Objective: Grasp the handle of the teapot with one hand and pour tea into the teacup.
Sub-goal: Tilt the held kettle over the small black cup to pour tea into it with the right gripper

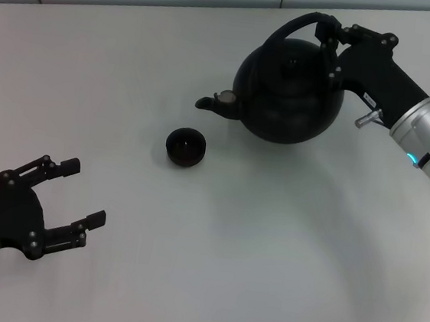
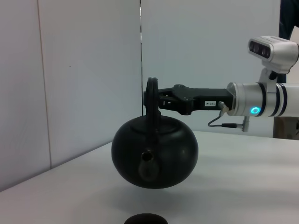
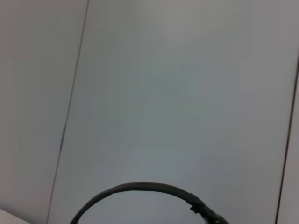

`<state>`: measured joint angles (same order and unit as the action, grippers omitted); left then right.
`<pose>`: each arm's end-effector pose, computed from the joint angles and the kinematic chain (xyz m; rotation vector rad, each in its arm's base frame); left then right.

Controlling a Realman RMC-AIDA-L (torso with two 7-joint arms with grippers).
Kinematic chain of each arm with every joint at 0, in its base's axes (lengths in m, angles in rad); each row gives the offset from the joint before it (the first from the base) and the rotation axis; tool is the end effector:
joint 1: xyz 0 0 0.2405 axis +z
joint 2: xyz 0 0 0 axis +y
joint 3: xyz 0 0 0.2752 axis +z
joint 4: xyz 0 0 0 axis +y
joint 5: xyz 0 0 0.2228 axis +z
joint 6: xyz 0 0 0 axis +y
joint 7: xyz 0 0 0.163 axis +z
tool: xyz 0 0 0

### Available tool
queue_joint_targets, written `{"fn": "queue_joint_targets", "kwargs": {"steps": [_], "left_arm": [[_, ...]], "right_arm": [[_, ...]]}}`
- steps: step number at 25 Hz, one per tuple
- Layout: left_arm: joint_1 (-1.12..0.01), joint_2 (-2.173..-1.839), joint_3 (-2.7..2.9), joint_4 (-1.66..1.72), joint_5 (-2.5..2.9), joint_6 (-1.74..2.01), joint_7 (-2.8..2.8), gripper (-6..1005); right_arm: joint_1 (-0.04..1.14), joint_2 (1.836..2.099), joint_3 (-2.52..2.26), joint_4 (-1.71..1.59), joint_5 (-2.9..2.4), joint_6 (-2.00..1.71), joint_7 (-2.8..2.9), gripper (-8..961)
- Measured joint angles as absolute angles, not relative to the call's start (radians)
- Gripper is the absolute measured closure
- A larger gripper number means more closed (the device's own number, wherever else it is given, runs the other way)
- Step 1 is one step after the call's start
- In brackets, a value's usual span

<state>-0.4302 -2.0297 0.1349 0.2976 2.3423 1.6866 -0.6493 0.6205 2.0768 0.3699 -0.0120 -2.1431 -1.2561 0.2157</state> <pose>-0.3394 0.2751 -0.0392 -2.5828 -0.2541 -0.7989 0.2923 0.3941 -0.0504 -1.9483 0.2178 0.7200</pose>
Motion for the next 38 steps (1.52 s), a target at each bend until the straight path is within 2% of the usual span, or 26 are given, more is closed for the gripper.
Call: {"fn": "queue_joint_targets", "kwargs": {"steps": [38], "left_arm": [[-0.442,-2.031,0.135,0.298,2.342,1.68,-0.655,143]], "right_arm": [[0.686,2.074,0.343,-0.064,-2.195,-1.253,0.047,877]]}}
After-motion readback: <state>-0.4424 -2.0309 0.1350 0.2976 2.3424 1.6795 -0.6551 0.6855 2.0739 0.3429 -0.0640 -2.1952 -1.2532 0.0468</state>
